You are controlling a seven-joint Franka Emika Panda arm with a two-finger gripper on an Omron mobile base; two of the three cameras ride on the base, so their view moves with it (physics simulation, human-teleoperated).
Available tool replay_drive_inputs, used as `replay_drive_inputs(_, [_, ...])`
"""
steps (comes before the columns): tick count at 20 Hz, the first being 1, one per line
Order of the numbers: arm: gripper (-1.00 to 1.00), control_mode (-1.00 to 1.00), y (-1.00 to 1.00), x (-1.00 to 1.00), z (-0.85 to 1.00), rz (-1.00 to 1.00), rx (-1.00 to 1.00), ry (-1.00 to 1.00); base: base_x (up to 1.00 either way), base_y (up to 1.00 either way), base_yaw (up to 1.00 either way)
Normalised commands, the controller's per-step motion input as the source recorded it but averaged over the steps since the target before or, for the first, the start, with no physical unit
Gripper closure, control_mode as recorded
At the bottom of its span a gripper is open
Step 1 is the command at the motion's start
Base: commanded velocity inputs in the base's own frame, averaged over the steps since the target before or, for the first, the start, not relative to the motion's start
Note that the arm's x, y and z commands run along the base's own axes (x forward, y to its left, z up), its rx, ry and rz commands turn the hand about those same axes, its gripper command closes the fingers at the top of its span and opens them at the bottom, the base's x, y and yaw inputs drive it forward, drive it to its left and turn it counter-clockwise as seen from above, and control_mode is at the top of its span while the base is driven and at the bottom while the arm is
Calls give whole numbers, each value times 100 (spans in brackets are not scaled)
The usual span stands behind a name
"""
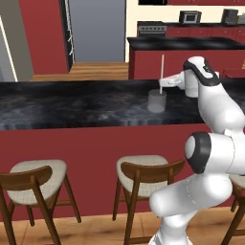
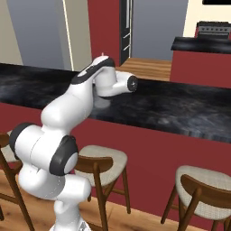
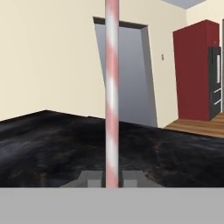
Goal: Take a straw from the drawer in front and place it inside the glass cup on the dining counter.
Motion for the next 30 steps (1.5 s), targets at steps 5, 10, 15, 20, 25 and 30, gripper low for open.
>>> replay_drive_inputs(5, [100,-100,0,0,-19,0,-4,0,0,0,0])
replay_drive_inputs(10, [100,-100,0,1,-15,0,-3,0,0,0,0])
replay_drive_inputs(15, [100,-100,0,0,-12,0,-2,0,0,0,0])
replay_drive_inputs(20, [100,-100,0,0,-13,0,-3,0,0,0,0])
replay_drive_inputs(25, [100,-100,0,0,-9,0,-2,0,0,0,0])
replay_drive_inputs(30, [100,-100,0,0,-10,0,-3,0,0,0,0])
